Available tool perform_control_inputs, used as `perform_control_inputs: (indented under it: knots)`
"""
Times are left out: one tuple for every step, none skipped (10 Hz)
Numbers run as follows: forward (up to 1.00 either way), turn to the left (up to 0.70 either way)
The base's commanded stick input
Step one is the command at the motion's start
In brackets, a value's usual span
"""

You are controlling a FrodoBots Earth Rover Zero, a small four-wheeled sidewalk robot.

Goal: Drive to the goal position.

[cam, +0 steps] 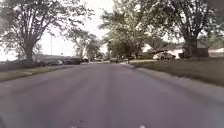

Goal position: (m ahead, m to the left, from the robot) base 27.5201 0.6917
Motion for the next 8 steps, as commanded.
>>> perform_control_inputs:
  knots:
    - [1.00, 0.00]
    - [1.00, 0.00]
    - [1.00, 0.00]
    - [1.00, 0.00]
    - [1.00, 0.00]
    - [1.00, 0.00]
    - [1.00, 0.00]
    - [1.00, 0.00]
